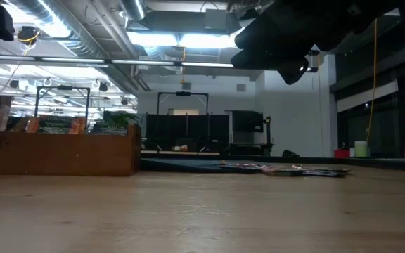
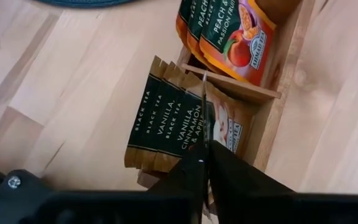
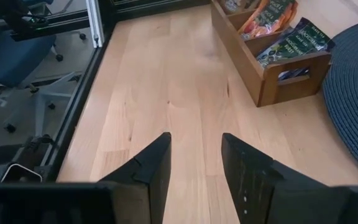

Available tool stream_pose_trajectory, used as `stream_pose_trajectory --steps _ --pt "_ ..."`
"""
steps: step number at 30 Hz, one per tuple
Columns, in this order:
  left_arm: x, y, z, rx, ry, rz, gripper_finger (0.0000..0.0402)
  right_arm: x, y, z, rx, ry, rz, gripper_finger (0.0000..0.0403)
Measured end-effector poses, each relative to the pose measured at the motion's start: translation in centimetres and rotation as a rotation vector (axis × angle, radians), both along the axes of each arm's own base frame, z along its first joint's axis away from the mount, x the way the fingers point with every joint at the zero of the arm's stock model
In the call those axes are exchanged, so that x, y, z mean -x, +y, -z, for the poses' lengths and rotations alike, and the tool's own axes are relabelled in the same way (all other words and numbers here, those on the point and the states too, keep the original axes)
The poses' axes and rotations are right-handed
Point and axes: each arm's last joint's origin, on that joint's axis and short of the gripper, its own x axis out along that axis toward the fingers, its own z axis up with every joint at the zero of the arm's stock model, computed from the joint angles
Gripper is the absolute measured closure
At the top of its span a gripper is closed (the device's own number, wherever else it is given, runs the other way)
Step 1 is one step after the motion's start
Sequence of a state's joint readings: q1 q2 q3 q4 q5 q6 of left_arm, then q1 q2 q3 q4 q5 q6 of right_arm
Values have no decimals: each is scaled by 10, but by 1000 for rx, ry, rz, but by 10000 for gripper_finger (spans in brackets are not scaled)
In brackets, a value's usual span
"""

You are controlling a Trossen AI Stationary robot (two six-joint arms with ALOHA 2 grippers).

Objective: Pick & Place Tea
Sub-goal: Put the brown tea bag into the left section of the wooden organizer, then put the orange tea bag into the middle section of the wooden organizer

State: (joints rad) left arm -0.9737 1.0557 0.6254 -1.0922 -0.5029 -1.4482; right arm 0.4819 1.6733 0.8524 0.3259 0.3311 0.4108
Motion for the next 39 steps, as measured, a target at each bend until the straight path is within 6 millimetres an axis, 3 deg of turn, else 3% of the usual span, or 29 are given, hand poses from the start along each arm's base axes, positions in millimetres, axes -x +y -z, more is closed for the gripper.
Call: stream_pose_trajectory --steps 12,18,22,28,33,37,39 --pt "-1 0 0 4 -31 -28 301 0 -1 1 13 4 26 260" --pt "-3 -2 -7 10 -62 -30 284 1 -2 3 12 20 55 260" --pt "-9 -7 -22 4 -174 -39 286 4 -7 8 53 54 178 260" --pt "-24 -20 -49 -61 -478 16 288 8 -22 17 114 119 383 263" --pt "-43 -34 -67 -101 -680 91 288 9 -43 25 115 233 460 309" --pt "-62 -43 -77 -66 -743 144 288 7 -59 29 104 315 451 382" --pt "-72 -46 -77 -46 -751 177 288 7 -67 31 98 353 443 394"
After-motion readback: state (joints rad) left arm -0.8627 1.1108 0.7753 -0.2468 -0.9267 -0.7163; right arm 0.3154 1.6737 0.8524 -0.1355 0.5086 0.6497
